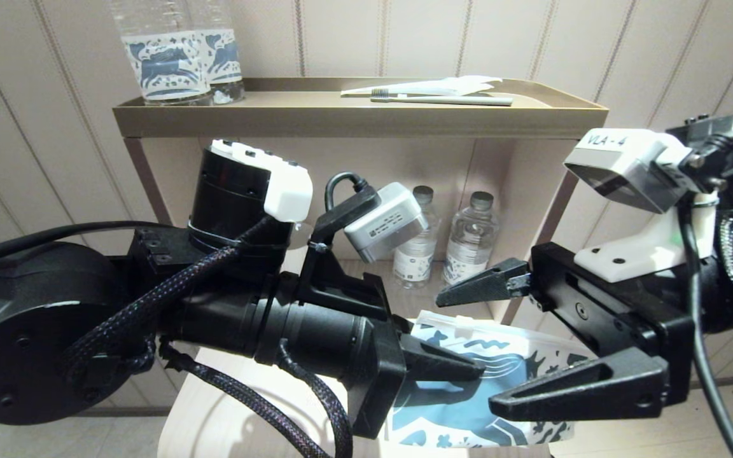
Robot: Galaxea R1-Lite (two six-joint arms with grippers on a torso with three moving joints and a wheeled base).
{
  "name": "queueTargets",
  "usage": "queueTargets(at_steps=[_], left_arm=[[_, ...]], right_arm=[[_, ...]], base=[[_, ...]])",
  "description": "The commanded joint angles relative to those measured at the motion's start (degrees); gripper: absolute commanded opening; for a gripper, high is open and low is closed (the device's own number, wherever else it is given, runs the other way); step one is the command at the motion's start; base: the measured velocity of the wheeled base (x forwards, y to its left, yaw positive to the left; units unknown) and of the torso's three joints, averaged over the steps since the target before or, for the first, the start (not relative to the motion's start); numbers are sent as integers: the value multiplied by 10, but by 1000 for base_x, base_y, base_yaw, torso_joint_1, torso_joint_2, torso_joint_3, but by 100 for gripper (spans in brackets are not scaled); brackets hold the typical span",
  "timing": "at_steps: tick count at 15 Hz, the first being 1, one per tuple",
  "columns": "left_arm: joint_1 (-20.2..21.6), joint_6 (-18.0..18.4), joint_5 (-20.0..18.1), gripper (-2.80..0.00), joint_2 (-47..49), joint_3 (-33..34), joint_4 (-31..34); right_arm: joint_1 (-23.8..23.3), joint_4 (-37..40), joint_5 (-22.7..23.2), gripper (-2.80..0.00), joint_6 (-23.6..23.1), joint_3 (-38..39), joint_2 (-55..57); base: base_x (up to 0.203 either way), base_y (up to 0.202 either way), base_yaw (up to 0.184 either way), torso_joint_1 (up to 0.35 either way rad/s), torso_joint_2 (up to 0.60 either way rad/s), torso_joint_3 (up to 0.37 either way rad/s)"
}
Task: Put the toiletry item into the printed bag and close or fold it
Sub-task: Close the strorage bag and place it on the desk
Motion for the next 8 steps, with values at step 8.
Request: queueTargets(at_steps=[8], left_arm=[[0, 1, -1, -280, 1, -3, -1]], right_arm=[[2, -1, 3, 0, -3, 5, 1]], base=[[0, 0, 0, 0, 0, 0]])
